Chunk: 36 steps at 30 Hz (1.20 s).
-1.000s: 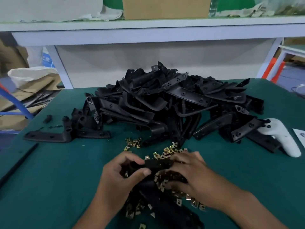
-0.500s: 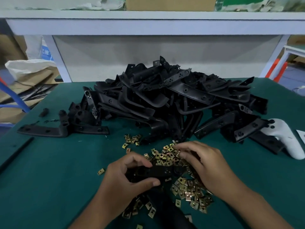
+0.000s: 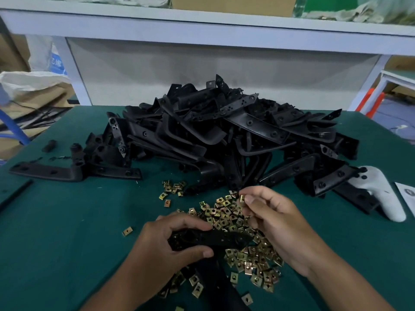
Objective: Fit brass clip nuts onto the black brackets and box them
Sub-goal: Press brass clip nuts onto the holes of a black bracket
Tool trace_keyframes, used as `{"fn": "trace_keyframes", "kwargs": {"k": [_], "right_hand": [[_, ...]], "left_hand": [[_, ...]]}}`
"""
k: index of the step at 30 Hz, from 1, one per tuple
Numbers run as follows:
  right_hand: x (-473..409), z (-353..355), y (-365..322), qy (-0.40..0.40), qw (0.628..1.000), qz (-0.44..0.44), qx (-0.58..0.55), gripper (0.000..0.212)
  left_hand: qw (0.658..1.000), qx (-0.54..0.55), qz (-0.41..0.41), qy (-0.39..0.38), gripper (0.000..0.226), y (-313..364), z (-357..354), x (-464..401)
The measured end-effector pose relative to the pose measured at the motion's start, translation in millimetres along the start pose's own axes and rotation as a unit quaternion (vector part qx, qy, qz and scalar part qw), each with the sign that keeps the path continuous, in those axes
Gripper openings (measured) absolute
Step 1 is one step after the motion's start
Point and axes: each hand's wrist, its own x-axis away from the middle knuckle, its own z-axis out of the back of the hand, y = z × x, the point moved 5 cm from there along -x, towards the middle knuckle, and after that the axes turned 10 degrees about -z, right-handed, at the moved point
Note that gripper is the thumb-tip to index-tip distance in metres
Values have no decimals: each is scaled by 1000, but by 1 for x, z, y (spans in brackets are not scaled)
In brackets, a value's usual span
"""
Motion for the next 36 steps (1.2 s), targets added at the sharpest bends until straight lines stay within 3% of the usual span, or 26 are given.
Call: {"fn": "trace_keyframes", "kwargs": {"k": [6,10,16,21,26,36], "right_hand": [[7,-11,-6,-79,997,2,-15,23],[14,-18,-9,-115,993,9,-1,9],[19,-27,-9,-129,991,25,24,5],[20,-26,-9,-127,992,5,18,19],[23,-26,-11,-111,993,-10,33,22],[27,-26,-16,-114,992,-15,57,22]], "left_hand": [[1000,21,-15,1,45,8,0,-1],[997,64,-30,13,47,15,-2,-1],[996,71,-39,23,42,16,-1,1],[992,79,-89,44,36,24,1,-3],[984,164,-48,56,49,18,-2,-2],[984,158,-57,53,45,26,-3,0]]}}
